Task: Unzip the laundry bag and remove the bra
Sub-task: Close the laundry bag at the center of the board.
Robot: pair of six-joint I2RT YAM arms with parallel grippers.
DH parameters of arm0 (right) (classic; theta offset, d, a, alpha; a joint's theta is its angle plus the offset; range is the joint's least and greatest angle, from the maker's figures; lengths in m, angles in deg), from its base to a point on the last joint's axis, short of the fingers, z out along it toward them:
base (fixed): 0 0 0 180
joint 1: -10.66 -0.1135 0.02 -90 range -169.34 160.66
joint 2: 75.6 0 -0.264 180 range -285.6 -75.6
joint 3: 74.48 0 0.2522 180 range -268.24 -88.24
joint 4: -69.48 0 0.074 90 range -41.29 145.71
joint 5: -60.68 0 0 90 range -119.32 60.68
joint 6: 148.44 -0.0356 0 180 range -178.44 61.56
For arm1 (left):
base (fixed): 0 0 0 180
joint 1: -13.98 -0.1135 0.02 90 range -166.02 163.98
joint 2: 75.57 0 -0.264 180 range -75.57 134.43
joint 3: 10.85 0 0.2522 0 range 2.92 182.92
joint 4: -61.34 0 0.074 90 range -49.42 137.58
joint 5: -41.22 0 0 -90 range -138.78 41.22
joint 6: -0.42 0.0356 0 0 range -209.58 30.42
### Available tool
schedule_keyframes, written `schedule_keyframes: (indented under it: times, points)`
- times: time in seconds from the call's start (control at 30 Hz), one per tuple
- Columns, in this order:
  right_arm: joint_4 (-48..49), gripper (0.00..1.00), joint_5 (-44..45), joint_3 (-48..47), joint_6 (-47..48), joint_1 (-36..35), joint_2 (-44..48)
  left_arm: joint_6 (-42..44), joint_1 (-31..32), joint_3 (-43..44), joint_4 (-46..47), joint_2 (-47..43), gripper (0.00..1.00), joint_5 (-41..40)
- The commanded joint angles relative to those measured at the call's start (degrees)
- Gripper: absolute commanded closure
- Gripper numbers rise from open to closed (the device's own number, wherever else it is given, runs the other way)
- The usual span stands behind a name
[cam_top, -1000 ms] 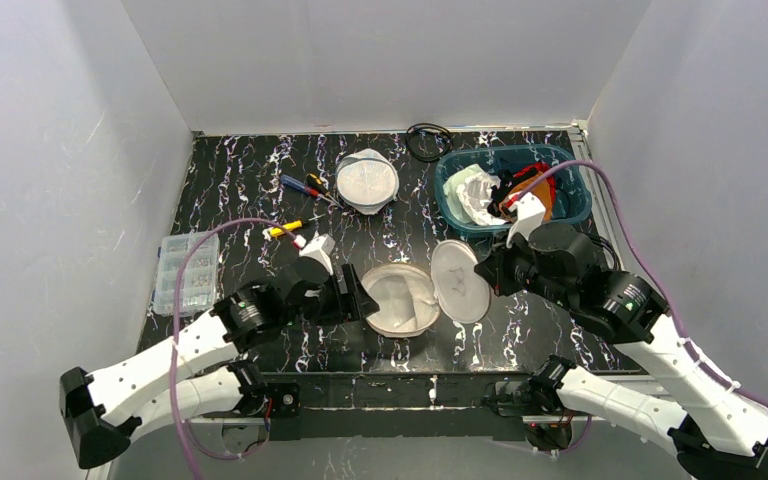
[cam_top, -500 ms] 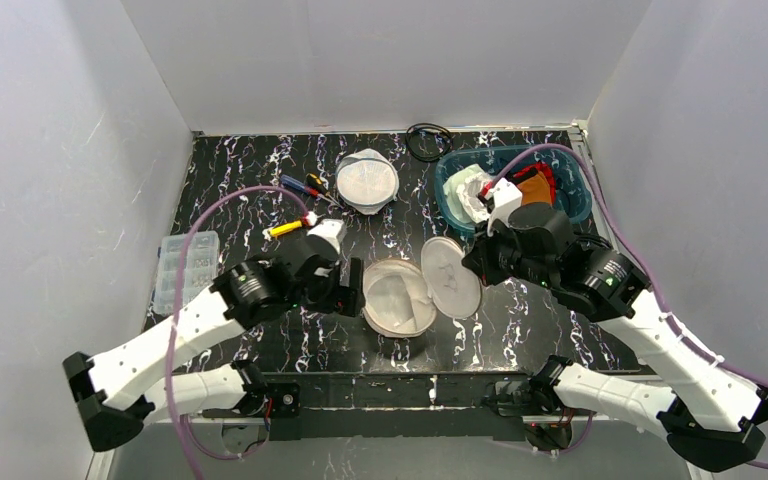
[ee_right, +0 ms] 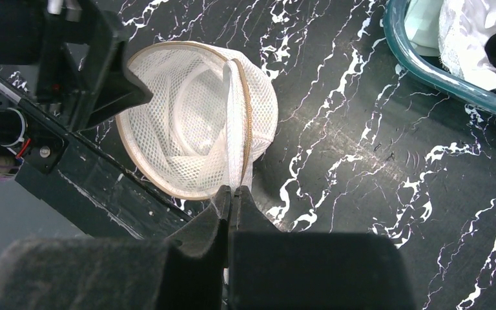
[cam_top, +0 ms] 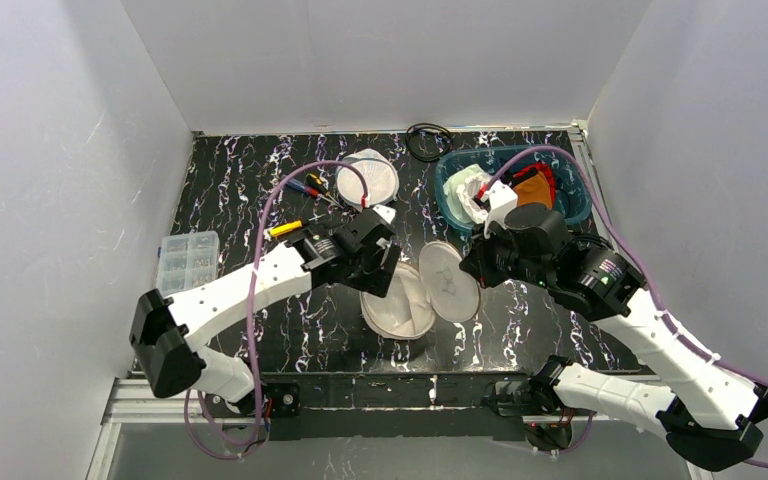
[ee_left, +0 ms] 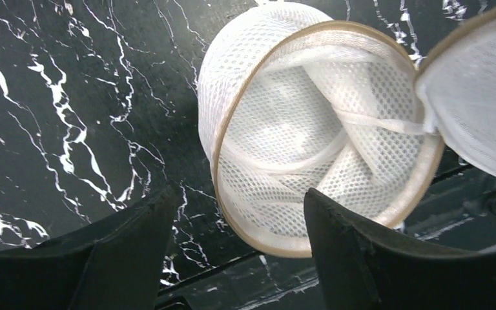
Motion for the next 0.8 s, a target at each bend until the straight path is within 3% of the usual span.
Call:
schedule_keyframes:
  times: [0.0, 0.2, 0.5, 0.77]
  points:
    - [1.60, 0.99, -1.18, 0.33, 0.36, -0.17, 0.47, 2.75, -0.31, 2.16, -2.05, 3.37, 0.34, -3.23]
    - [2.86, 0.99, -1.14, 2.70, 0.16, -0.19, 1.20, 0.96, -0.38, -1.43, -1.18, 3.13, 0.55, -4.53]
    - [2.99, 0.99, 1.47, -1.76, 2.50, -0.15, -2.48, -2.78, -0.55, -3.73, 0.62, -2.49, 1.00, -7.31]
    - [-3.29, 0.99, 15.74, -19.26, 2.64, -0.21, -12.86, -9.25, -0.64, -0.49, -0.64, -12.24, 1.00, -10.42]
